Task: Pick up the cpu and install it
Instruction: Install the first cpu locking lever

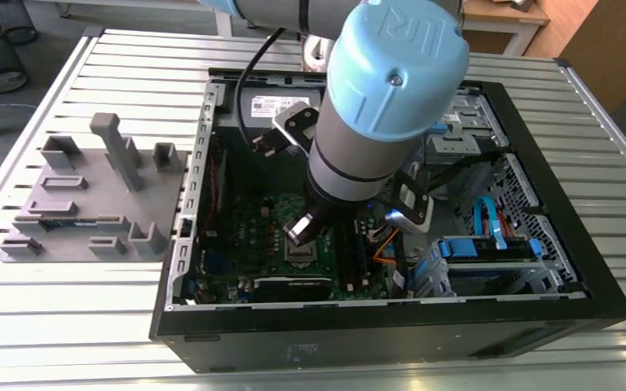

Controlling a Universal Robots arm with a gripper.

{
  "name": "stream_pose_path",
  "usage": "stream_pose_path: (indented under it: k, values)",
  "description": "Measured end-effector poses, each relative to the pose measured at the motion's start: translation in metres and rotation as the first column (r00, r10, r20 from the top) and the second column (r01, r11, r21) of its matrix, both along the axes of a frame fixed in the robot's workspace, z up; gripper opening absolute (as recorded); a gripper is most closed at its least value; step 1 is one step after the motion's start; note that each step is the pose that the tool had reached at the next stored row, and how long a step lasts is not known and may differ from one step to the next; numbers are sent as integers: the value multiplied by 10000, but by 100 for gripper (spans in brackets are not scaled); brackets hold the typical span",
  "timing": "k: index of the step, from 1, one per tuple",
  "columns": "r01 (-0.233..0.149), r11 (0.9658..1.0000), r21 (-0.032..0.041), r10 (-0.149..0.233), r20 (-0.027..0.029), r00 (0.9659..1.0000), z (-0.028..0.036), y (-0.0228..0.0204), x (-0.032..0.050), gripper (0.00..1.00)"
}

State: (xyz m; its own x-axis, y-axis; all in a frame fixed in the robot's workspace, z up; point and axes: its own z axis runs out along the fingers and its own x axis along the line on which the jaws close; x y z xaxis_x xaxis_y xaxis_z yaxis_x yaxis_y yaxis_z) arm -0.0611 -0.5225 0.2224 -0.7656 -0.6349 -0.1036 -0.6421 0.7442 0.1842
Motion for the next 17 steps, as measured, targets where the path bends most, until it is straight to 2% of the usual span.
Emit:
stream_pose_path:
  k: [1, 4, 10, 17]
  values:
    - [-2, 10000, -3, 2, -1, 10000, -11, -1, -1, 11]
    - [-3, 10000, -5, 3, -2, 10000, -101, -1, -5, 11]
    - [-3, 10000, -5, 3, -2, 10000, -200, -1, -5, 11]
    - [-3, 10000, -2, 3, 0, 10000, -230, 0, -5, 11]
